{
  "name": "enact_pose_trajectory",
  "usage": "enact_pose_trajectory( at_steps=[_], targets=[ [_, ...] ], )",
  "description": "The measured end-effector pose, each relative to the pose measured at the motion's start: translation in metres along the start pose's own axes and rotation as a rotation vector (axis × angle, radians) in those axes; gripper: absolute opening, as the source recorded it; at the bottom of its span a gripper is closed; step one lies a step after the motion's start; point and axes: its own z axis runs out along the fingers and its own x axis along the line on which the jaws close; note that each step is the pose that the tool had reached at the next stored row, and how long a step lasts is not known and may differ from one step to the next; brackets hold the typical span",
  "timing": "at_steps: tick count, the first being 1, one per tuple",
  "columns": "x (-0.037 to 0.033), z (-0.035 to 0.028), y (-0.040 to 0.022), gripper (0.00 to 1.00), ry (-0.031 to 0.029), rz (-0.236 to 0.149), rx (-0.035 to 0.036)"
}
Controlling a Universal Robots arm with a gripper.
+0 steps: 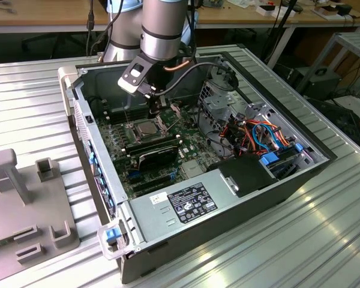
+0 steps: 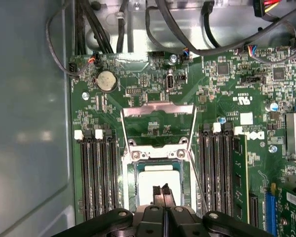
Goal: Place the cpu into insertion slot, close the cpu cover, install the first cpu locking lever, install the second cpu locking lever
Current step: 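Close the cpu cover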
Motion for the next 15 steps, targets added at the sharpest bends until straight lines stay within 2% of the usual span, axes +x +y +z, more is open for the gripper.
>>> enact_pose_trajectory(
  at_steps=[5,7,10,12,13,15],
  targets=[
    [0.0005,0.0007,0.0116,0.11,-0.0001,-0.003,0.0002],
    [0.0006,-0.0007,0.0126,0.11,0.0001,-0.004,0.0000],
    [0.0006,-0.0083,0.0130,0.11,0.0001,-0.005,0.0001],
    [0.0006,-0.0105,0.0135,0.11,0.0001,-0.005,0.0000],
    [0.0006,-0.0105,0.0145,0.11,0.0002,-0.005,-0.0001],
    [0.0009,-0.0104,0.0211,0.11,0.0001,-0.005,0.0015]
  ],
)
